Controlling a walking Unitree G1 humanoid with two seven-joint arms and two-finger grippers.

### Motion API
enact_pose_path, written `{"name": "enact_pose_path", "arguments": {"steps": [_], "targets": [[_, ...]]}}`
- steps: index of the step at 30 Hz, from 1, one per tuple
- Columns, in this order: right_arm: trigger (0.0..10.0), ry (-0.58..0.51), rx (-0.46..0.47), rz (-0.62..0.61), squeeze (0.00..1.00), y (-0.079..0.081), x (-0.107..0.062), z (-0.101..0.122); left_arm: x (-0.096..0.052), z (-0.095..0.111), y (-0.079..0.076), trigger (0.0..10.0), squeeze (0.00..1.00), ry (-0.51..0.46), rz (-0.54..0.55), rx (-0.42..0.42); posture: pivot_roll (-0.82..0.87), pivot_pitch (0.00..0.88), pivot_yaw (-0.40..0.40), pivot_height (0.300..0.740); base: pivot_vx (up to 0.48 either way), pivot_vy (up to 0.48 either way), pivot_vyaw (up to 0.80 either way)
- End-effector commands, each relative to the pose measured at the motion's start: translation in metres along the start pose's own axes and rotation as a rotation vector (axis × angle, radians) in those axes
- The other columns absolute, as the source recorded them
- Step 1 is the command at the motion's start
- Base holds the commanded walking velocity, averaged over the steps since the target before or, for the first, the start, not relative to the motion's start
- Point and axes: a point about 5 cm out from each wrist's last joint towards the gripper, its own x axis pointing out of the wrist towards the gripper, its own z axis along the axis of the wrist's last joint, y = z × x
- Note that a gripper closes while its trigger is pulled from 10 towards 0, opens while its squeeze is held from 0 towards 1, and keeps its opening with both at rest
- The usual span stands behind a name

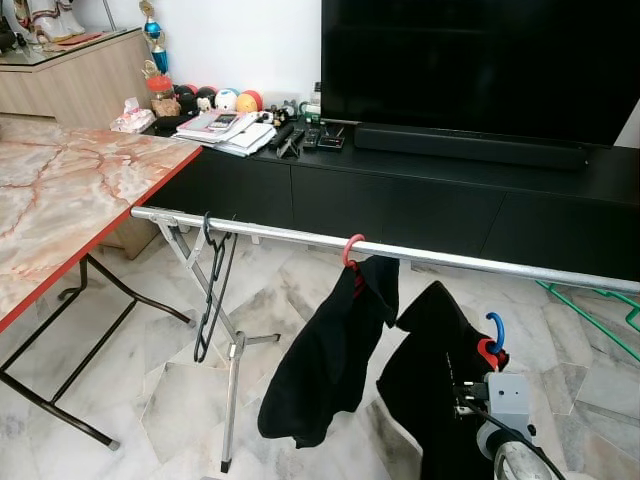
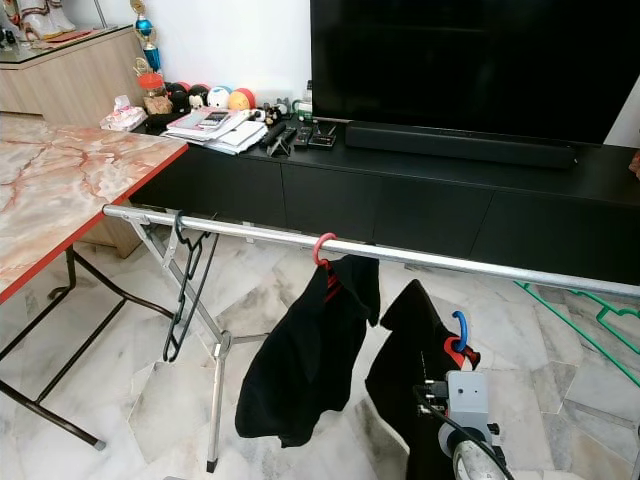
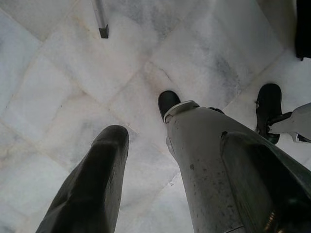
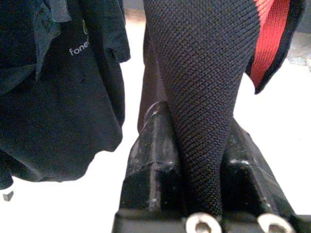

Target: Hang hanger

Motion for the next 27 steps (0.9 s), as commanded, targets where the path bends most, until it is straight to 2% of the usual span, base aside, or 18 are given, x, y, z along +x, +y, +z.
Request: {"name": "enact_pose_path", "arguments": {"steps": [1,6,18,21,27], "targets": [[10.0,-0.035,0.003,0.011,0.00,0.0051,0.0034,0.0084,-0.0009,-0.0069,0.0006,10.0,0.00,0.022,0.009,-0.018,0.08,0.022,-0.001,0.740,0.000,0.416,0.00],[10.0,-0.027,0.009,0.024,0.00,0.0111,0.0032,0.0064,-0.0009,-0.0066,0.0010,10.0,0.00,0.023,0.010,-0.014,0.08,0.027,-0.001,0.740,0.000,0.449,0.00],[10.0,-0.021,0.022,-0.012,0.00,0.0091,0.0059,0.0092,-0.0008,-0.0055,0.0016,10.0,0.00,0.022,0.008,-0.007,0.08,0.037,0.001,0.740,0.000,0.446,0.00],[10.0,0.000,0.057,-0.051,0.00,0.0064,0.0070,0.0083,-0.0008,-0.0047,0.0018,10.0,0.00,0.018,0.007,0.005,0.08,0.039,0.002,0.740,0.000,0.000,0.00],[10.0,0.019,0.118,-0.103,0.00,0.0024,0.0083,0.0081,-0.0008,-0.0041,0.0021,10.0,0.00,0.014,0.007,0.008,0.09,0.041,0.003,0.740,0.000,0.000,-0.66]]}}
